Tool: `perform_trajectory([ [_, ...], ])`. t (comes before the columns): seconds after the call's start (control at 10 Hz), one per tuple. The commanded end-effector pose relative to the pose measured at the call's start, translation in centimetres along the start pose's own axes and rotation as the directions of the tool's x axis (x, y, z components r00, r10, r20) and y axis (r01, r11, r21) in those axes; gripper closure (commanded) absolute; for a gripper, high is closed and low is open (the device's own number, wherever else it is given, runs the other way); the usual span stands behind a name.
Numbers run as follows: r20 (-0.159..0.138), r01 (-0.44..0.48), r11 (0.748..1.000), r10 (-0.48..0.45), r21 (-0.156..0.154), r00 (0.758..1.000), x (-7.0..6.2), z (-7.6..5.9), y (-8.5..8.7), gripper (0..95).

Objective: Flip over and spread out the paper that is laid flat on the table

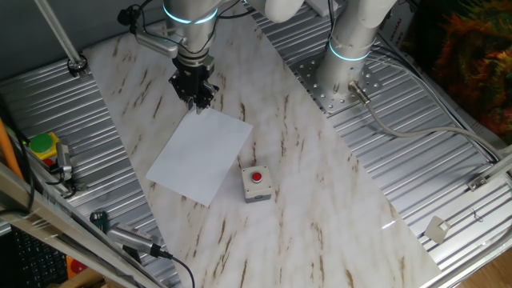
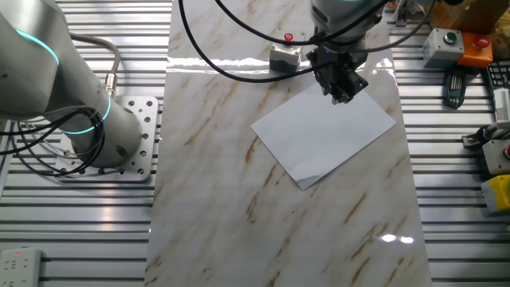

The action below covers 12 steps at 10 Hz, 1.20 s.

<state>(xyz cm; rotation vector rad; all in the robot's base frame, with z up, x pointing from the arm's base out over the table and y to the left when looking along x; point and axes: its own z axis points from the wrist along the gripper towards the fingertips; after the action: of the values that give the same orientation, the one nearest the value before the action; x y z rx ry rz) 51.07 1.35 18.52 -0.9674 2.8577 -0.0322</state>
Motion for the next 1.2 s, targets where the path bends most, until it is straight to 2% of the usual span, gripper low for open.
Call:
perform_trajectory([
  [0.1, 0.0, 0.001, 1.0, -0.001, 0.0, 1.0, 0.0, -0.01, 0.0, 76.0],
  [0.6, 0.0, 0.001, 1.0, -0.001, 0.0, 1.0, 0.0, -0.01, 0.0, 76.0],
  [0.7, -0.027, -0.018, 1.0, 0.018, 0.004, 0.999, -0.76, -0.47, -0.77, 76.0],
  [0.8, -0.035, -0.007, 1.0, 0.007, 0.005, 0.999, -0.78, -0.69, -0.76, 76.0],
  [1.2, -0.034, 0.012, 1.0, -0.012, -0.003, 0.999, -0.81, -0.98, -0.75, 76.0],
])
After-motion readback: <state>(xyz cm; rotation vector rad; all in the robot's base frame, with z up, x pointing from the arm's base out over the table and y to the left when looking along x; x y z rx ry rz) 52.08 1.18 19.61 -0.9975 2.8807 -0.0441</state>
